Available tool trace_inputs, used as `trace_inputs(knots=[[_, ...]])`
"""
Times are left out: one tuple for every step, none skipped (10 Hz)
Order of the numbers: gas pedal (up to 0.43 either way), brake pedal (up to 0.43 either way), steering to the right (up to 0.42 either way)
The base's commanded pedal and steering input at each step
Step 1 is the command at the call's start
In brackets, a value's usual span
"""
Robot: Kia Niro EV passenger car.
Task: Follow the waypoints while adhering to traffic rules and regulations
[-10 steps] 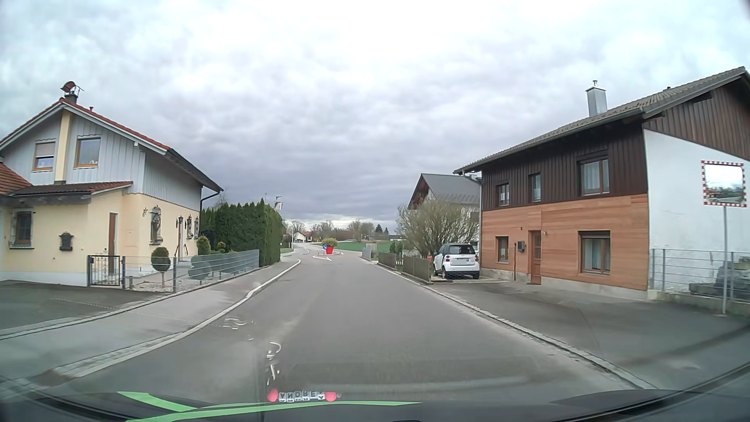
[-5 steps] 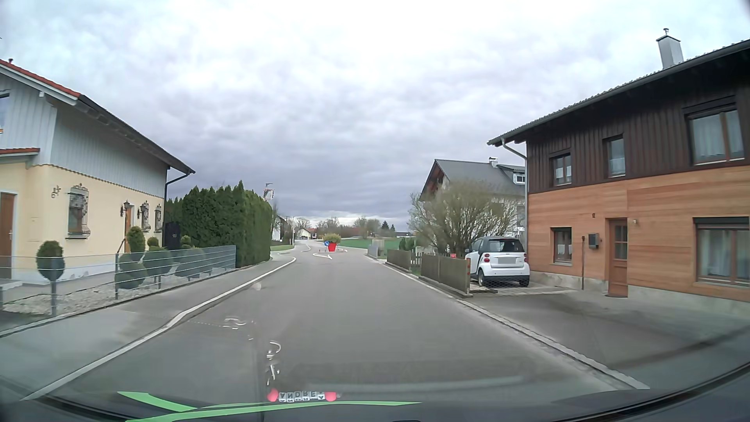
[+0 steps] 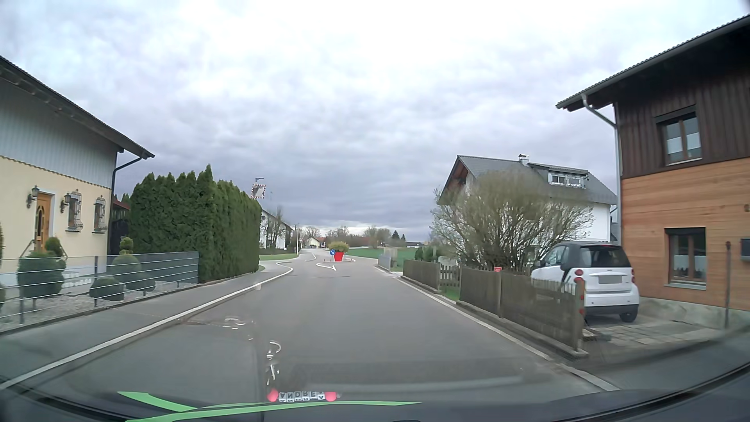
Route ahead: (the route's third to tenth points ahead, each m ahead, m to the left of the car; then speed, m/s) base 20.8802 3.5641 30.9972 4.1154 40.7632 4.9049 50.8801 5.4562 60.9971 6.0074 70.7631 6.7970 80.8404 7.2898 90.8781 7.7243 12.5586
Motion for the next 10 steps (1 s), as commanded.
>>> trace_inputs(knots=[[0.098,0.000,-0.014],[0.098,0.000,-0.014],[0.098,0.000,-0.014],[0.098,0.000,-0.015],[0.098,0.000,-0.014],[0.098,0.000,-0.014],[0.098,0.000,-0.014],[0.098,0.000,-0.014],[0.098,0.000,-0.014],[0.098,0.000,-0.014]])
